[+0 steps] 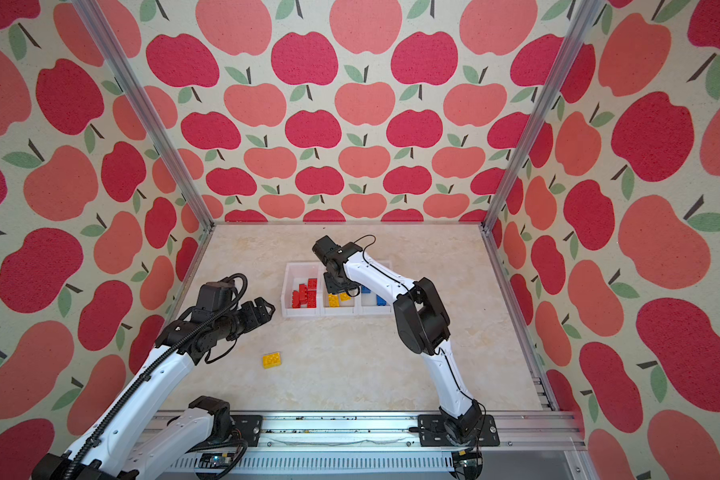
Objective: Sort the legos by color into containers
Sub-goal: 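Carry the yellow brick with the right gripper to the middle compartment and release, then withdraw the right gripper while the left gripper moves over the last yellow brick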
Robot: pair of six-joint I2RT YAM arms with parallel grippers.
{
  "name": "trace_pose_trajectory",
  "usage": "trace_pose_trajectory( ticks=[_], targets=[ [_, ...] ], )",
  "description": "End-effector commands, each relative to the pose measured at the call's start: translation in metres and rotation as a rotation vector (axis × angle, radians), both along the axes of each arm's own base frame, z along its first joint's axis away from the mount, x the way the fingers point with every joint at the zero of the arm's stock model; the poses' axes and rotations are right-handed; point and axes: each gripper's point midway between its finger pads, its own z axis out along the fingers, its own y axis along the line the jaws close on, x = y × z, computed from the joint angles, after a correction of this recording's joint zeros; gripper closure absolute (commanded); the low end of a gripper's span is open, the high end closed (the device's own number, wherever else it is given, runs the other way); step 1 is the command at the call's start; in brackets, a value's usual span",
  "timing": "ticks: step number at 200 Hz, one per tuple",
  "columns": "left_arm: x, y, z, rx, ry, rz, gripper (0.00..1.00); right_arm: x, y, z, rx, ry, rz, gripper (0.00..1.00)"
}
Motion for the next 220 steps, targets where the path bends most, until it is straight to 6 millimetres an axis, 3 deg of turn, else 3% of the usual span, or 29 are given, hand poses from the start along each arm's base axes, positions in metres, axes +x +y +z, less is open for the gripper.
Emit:
trace_pose_trajectory(
  ticks=[1,24,117,171,220],
  targets=[
    [-0.008,0.001,-0.006,0.002,0.034,0.012,0.11,0.002,-0.005,-0.001,-0.031,0.005,-0.001,0.59],
    [-0.009,0.001,-0.005,0.004,0.032,0.012,0.10,0.002,-0.005,0.001,-0.027,0.004,0.001,0.55],
    [-0.017,-0.001,-0.007,0.027,0.051,0.009,0.10,-0.006,-0.005,0.015,0.003,-0.008,0.005,0.54],
    [-0.027,-0.004,-0.015,0.064,0.101,-0.009,0.10,-0.028,-0.008,0.035,0.029,-0.019,0.023,0.50],
    [-0.039,-0.006,-0.025,0.125,0.150,-0.030,0.10,-0.060,-0.020,0.045,0.072,0.001,0.028,0.34]
  ],
)
